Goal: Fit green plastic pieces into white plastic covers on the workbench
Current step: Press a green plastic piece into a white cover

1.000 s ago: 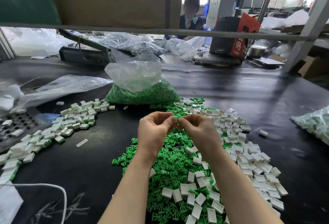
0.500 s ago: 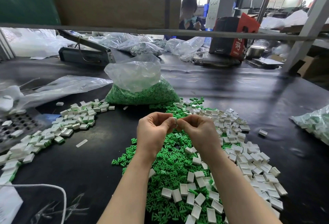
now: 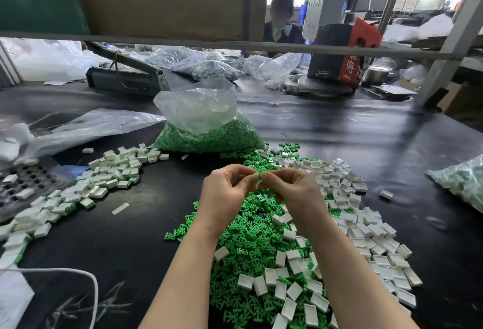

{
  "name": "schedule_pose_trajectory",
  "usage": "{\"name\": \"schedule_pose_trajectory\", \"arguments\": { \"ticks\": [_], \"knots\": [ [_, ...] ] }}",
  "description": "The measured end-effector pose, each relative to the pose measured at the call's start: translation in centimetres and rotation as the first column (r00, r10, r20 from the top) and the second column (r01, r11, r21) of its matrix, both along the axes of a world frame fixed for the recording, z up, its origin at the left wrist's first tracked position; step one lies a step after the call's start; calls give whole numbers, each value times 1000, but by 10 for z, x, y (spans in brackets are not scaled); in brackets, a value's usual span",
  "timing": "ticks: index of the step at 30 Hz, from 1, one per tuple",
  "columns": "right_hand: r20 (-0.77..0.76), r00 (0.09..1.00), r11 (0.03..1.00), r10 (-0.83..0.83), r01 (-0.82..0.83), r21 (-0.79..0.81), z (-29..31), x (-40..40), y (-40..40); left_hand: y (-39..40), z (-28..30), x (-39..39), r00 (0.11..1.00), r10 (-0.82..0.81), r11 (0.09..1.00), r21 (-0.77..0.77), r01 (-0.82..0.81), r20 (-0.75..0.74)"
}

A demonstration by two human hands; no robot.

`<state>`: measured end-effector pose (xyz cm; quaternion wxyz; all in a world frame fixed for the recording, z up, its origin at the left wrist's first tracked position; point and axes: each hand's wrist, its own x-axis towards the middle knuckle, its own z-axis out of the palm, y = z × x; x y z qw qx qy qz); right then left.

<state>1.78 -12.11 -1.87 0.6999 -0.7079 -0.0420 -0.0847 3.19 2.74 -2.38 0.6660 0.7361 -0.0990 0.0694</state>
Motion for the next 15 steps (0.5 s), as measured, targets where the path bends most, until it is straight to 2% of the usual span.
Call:
{"name": "schedule_pose_trajectory", "arguments": {
  "ticks": [5, 10, 15],
  "knots": [
    [-193, 976, 980, 97, -60, 189, 0, 4, 0, -4, 2, -1, 1000, 22, 1000, -11, -22, 3],
    [-373, 902, 973, 218, -173, 151, -4, 6, 2, -8, 6, -3, 997, 62, 998, 10, -63, 41],
    [-300, 865, 900, 401, -313, 303, -8, 9, 5, -12, 8, -5, 1000, 8, 998, -55, -9, -6]
  ]
}}
